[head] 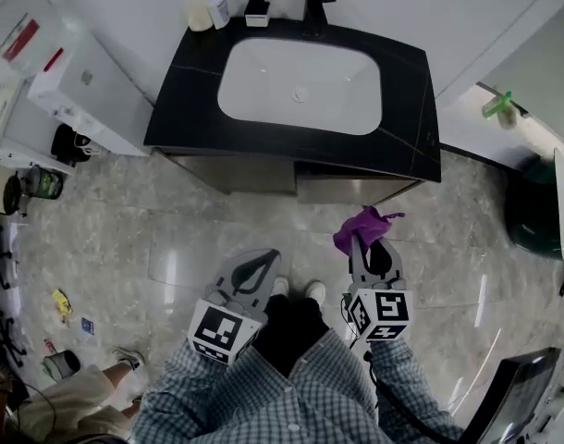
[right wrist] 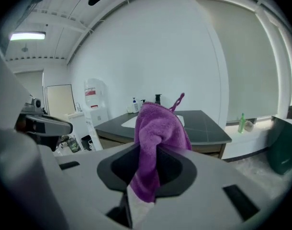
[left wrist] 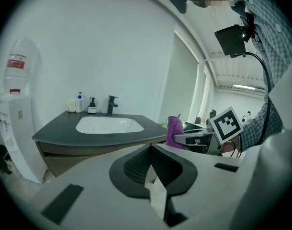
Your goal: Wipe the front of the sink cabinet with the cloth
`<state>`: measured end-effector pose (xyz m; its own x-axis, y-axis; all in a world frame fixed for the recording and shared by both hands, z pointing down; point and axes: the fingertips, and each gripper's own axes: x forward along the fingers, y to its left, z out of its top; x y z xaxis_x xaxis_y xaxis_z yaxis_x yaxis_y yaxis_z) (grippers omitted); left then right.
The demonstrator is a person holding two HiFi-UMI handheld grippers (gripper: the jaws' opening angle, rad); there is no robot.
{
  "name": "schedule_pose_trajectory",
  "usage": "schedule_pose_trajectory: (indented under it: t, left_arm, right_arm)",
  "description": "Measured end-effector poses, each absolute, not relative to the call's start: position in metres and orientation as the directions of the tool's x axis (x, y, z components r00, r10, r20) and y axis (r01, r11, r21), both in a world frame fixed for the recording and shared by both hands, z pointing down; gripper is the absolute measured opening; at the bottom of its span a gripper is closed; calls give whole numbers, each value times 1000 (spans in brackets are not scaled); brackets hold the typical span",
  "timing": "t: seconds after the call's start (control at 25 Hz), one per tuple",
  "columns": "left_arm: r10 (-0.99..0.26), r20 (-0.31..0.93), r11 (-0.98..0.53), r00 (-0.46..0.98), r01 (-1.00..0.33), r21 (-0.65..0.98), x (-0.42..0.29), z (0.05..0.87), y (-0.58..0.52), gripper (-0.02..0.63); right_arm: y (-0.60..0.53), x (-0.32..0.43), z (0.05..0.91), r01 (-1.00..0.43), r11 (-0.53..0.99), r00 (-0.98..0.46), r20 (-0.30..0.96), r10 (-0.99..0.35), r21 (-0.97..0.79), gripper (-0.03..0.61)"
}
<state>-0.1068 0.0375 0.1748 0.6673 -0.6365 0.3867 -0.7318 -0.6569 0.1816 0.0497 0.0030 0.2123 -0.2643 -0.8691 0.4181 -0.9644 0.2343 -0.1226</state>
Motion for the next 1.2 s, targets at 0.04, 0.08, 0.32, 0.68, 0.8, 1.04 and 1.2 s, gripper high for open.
schedule_pose_trajectory:
  t: [0.04,0.08,0.32,0.68,0.8,1.04,1.2]
  left_arm:
    - [-634,379,-664,674,-725,180,-106,166,41,11]
    - [-632,372,-670,680,-721,179,-106,159,44,11]
    - [-651,294,-681,700,-710,182,-99,122,43,11]
    - [-631,231,-731,740,-668,142,-85,99,50,11]
    - [-632,232,-731,740,-668,139,-84,98,57,11]
    - [-637,229,-729,736,-672,132,-79,95,64,11]
    - [-640,224,-728,735,-674,129,-76,94,69,11]
  right_arm:
    - [7,49,202,-965,230,-261,408,-875,-126,90]
    - [11,49,192,-965,229,-261,398,-879,-127,89]
    - [25,44,144,-962,249,-274,336,-901,-116,90]
    - [48,52,117,-973,216,-229,284,-931,-79,89]
    - [53,52,114,-974,211,-227,272,-935,-87,89]
    - [57,54,108,-972,222,-235,258,-937,-77,89]
    - [62,53,105,-969,236,-247,251,-936,-71,89]
